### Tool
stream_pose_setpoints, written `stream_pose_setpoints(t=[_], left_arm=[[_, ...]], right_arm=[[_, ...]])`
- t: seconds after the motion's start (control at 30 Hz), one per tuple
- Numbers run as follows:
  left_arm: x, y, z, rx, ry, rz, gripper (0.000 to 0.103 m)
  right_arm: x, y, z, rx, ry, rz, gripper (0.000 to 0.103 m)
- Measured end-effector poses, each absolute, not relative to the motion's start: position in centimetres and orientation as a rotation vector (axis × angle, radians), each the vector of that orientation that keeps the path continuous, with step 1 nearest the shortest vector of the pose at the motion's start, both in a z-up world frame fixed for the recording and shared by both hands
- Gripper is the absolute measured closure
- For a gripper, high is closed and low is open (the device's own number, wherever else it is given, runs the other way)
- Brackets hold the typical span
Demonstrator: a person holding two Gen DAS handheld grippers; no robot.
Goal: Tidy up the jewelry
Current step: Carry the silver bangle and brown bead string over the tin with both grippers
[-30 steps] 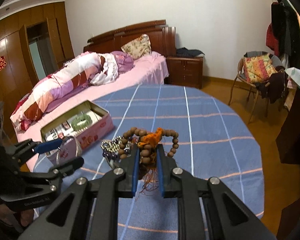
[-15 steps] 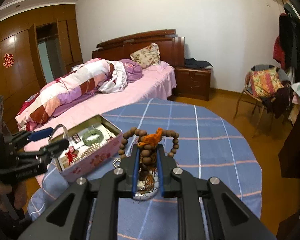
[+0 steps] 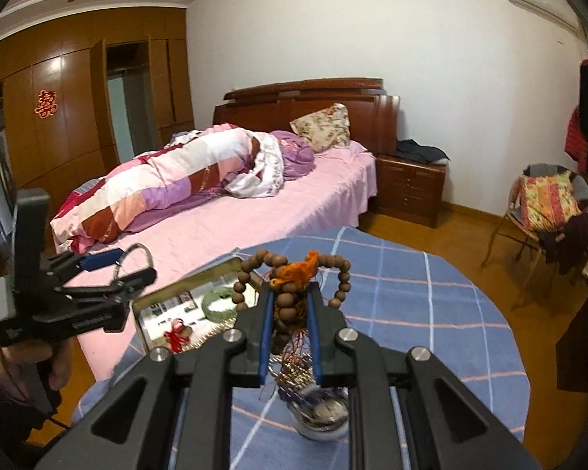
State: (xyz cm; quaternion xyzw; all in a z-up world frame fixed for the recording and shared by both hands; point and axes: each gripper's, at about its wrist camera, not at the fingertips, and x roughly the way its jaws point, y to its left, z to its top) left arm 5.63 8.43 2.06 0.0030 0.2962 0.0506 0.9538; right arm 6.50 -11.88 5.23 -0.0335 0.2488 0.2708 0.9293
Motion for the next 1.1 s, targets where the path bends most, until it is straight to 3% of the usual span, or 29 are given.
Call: stream_pose_setpoints(t=[0.43, 1.1], left_arm=[[6.7, 10.0, 0.9, -0.011, 0.629, 0.092, 0.036], [7.8, 10.0, -1.8, -0.008, 0.704, 0.063, 0.036]], right_arm=[[7.0, -5.9, 5.2, -0.098, 0.503, 0.638, 0.085], [8.7, -2.5, 0.6, -0.106, 0.611, 0.643, 0.085]])
